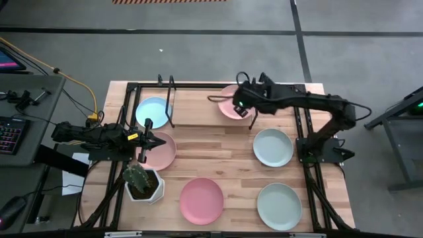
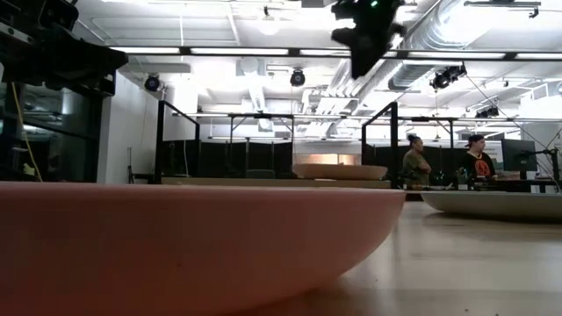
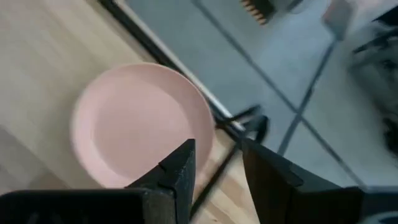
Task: Place and stack plates onto a shelf
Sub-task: Adjust the light pink plate on the shelf
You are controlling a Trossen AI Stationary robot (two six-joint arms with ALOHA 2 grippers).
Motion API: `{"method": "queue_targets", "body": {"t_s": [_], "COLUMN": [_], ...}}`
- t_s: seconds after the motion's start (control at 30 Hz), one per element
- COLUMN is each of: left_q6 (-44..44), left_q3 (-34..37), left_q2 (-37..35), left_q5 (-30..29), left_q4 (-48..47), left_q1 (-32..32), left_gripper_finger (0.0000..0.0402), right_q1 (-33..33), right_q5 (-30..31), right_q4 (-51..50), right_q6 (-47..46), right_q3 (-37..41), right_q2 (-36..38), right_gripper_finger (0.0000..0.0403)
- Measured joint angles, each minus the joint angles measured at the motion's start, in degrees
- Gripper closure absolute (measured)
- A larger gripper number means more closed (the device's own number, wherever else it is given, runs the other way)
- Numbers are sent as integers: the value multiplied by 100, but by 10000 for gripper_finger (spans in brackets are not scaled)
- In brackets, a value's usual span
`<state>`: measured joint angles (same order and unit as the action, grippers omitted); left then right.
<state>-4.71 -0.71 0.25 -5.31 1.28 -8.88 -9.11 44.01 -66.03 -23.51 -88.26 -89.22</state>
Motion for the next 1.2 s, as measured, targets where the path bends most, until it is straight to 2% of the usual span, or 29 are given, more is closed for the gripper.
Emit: {"method": "queue_targets", "body": {"t_s": [0.13, 0.33, 0.47, 0.57, 0.67, 0.87, 0.97, 1.07, 1.2], "left_q6": [0, 0, 0, 0, 0, 0, 0, 0, 0], "left_q3": [0, 0, 0, 0, 0, 0, 0, 0, 0], "left_q2": [0, 1, 1, 0, 0, 2, 1, 0, 2], "left_q5": [-1, 0, -1, 1, -1, 1, 1, 1, 1], "left_q4": [-2, 0, 0, 0, -1, 0, 0, 0, 0], "left_q1": [1, 1, -1, 0, 0, -1, 1, 1, -1], "left_gripper_finger": [401, 401, 401, 401, 401, 401, 401, 401, 401], "right_q1": [293, 373, -108, -738, -1536, -3443, -4227, -4685, -4724], "right_q5": [385, 527, 547, 331, -371, -2923, -4213, -4838, -5070], "right_q4": [-21, 565, 1306, 2163, 3209, 5648, 6943, 7541, 8167], "right_q6": [-722, -2052, -2559, -2415, -2031, -1698, -1828, -2120, -2305], "right_q3": [1242, 3128, 4154, 4867, 5609, 6966, 7335, 7488, 7366], "right_q2": [923, 3051, 4194, 4593, 4657, 4370, 4064, 3556, 2674], "right_gripper_finger": [279, 279, 292, 331, 388, 400, 400, 402, 402]}}
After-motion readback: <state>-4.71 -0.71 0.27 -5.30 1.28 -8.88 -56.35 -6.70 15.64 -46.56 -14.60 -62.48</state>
